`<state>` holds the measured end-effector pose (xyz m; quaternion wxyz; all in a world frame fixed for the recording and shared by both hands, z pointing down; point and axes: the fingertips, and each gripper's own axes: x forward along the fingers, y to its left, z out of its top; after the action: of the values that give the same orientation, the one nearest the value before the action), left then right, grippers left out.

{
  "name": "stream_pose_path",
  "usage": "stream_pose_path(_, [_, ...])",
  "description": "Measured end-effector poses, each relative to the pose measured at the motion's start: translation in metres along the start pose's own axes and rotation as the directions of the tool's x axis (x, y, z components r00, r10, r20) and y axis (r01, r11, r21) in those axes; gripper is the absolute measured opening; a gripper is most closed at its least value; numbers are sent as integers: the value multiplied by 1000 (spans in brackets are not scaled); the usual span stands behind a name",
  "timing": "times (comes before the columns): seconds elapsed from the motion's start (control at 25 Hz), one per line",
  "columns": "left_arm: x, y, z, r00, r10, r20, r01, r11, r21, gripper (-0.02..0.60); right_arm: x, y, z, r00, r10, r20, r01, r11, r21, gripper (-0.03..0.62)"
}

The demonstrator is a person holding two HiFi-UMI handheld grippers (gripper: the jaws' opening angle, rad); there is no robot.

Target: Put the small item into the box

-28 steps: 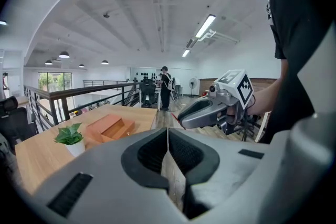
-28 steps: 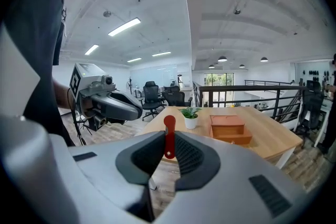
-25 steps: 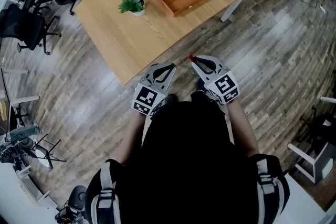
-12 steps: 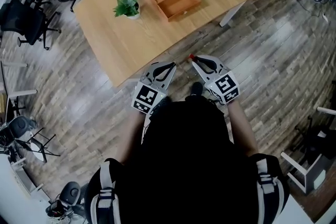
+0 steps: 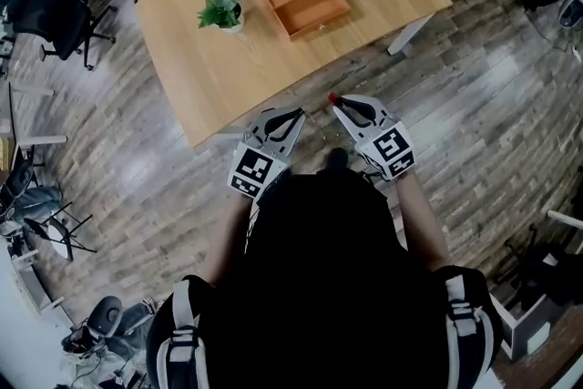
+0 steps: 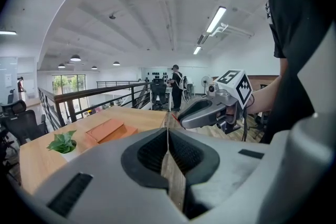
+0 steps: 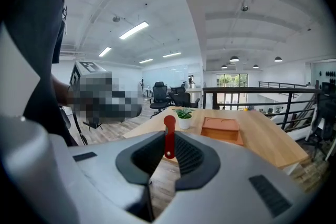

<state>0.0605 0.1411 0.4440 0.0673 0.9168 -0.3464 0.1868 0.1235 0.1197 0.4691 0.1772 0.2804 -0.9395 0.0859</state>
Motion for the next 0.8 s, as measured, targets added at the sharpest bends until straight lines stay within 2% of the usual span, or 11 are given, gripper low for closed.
stream_pose_path(0.32, [32, -22, 12, 1000, 21, -9, -21, 1000, 6, 28, -23, -31, -13, 999, 32, -11, -32, 999, -23, 67])
stream_pose_path(0.8, [52, -44, 13, 998, 42, -42, -41, 999, 25, 28, -34, -45, -30, 997, 80, -15, -80, 997, -22, 67])
